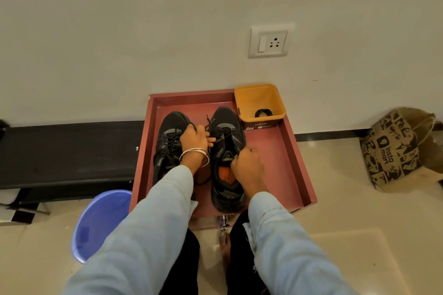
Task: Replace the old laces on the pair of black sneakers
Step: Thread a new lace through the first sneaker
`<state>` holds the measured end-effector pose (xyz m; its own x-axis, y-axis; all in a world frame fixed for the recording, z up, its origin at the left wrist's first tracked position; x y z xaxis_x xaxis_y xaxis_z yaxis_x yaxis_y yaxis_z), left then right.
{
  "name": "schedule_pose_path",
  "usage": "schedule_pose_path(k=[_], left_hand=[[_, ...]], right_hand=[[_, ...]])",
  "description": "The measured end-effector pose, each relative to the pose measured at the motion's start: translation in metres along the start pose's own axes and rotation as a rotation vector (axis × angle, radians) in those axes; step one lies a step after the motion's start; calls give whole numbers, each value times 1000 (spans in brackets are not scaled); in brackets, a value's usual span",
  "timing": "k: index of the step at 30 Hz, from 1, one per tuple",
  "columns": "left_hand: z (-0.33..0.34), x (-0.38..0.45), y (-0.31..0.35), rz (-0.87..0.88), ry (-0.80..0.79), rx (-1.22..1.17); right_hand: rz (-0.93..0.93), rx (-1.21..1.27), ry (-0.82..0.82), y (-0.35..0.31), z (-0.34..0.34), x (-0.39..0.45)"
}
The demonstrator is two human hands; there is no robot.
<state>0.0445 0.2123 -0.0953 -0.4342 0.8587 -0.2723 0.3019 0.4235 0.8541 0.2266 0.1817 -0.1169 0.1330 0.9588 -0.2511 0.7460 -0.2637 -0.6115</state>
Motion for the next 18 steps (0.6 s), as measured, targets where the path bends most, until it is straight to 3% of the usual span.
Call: schedule_pose_path(k=[2,7,12,15,18], left_hand=[[-4,2,-5,23,-21,87],[-23,-6,19,164,53,584],[-29,-28,49,162,-206,1121],[-37,-46,65,118,-399,1196],[-54,-54,92,192,-268,1236]], right_hand=[[-1,2,-3,0,0,0],[-2,-13,-18,0,0,0],[-14,-56,-127,-4,3,0],[-55,-134,-292,-10,6,3],[-172,-89,-241,-39,-18,11]])
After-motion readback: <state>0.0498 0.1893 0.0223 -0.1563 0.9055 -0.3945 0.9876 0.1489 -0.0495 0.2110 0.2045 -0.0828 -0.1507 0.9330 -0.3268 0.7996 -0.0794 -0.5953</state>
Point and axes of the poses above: each hand's wrist, its own x-axis towards the middle knuckle, its own z-axis out of the palm, y = z × x, the point moved 10 cm from there along x, towards the middle knuckle, and after that the axes turned 9 degrees about x, right-handed, at the moved point
